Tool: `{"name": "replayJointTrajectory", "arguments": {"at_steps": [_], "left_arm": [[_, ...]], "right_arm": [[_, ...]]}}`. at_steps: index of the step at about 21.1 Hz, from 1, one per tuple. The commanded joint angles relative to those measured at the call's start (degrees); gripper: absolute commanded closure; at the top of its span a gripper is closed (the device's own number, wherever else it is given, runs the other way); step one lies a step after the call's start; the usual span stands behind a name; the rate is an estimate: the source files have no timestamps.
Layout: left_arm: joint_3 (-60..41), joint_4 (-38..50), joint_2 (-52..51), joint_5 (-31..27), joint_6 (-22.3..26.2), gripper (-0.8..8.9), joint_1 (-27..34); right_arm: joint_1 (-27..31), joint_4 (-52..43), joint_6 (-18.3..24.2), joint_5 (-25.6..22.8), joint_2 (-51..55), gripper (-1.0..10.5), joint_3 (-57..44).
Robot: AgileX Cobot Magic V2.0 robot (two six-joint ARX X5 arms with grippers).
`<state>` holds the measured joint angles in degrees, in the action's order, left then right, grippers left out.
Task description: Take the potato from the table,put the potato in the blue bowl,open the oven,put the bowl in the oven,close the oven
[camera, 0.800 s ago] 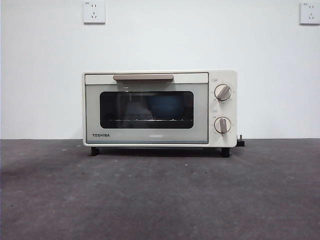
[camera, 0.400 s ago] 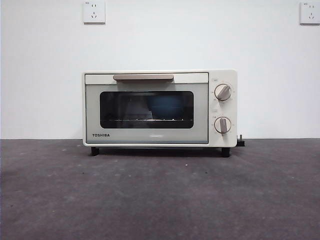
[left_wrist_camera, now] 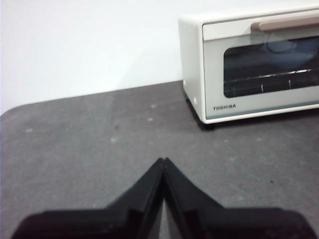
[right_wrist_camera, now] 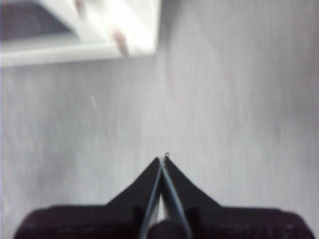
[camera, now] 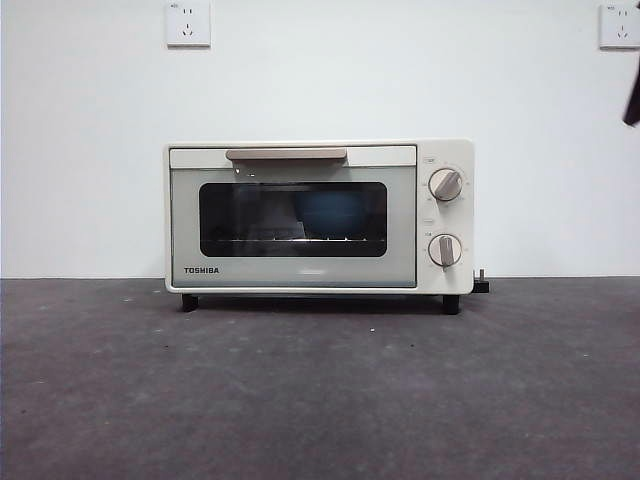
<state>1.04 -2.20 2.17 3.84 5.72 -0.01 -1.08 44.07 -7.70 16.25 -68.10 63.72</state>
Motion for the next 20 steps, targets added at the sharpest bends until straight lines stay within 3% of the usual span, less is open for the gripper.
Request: {"name": "replayJointTrajectory", "arguments": {"at_steps": [1, 9, 14, 20], "left_arm": [[-0.6, 0.0, -0.3, -1.1, -0.9, 8.18, 0.2], [-0.6, -4.3, -1.9, -3.0, -2.8, 8.18, 0.7], [-0.6, -7.7, -1.9, -7.0, -7.0, 8.18, 1.0], [-0.6, -7.6, -1.9, -6.8, -7.0, 8.18, 1.0]], "right_arm": [[0.0, -4.9, 0.4, -0.3, -0.3, 9.5, -0.3], [0.0, -15.5, 0.4, -0.2, -0.3, 9.5, -0.2], [0.0, -16.2, 0.4, -0.2, -0.3, 9.5, -0.2], [0.0, -16.2, 0.4, -0.3, -0.3, 9.5, -0.2]]}}
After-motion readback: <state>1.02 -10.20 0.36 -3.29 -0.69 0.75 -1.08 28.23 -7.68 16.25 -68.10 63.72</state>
